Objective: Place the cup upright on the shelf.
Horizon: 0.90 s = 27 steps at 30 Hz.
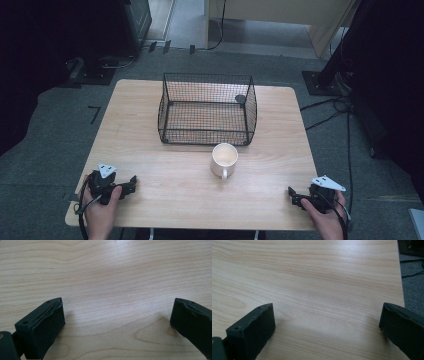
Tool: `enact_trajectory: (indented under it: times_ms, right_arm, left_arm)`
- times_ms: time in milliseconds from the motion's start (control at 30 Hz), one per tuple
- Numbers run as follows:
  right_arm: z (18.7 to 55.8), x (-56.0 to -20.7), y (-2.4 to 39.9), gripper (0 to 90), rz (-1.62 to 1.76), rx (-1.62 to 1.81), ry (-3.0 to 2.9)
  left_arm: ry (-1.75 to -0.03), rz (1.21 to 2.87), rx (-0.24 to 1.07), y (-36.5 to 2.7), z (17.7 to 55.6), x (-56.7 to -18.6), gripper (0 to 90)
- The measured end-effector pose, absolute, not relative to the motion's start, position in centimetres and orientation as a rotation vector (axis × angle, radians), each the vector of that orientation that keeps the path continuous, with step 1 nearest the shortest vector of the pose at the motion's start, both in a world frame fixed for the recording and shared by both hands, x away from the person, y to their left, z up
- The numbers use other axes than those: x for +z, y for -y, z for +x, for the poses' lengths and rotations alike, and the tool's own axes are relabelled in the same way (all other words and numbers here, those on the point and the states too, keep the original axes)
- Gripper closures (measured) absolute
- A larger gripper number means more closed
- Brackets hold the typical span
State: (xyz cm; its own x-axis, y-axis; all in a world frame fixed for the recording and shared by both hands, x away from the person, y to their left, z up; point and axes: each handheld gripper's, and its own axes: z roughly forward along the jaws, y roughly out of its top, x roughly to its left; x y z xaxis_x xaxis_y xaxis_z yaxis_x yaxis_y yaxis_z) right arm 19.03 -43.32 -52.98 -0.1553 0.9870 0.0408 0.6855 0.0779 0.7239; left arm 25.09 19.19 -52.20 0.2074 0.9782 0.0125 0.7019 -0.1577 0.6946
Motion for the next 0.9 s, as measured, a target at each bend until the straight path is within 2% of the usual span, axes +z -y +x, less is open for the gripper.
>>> enact_trajectory:
  times_ms: [100, 200, 900]
  right_arm:
    - [18.8, -52.7, 42.6, 10.2, 1.648, 0.878, -1.872]
    - [18.7, -52.4, 42.0, 13.7, 1.635, 0.893, -1.861]
    - [18.5, -49.7, 34.7, 14.5, 1.511, 1.091, -1.94]
  left_arm:
    - [-1.555, 1.928, 0.642, -19.2, 25.1, -52.2, 0.0]
    - [-1.554, 1.929, 0.642, -19.2, 25.1, -52.2, 0.0]
    - [-1.554, 1.929, 0.642, -19.2, 25.1, -52.2, 0.0]
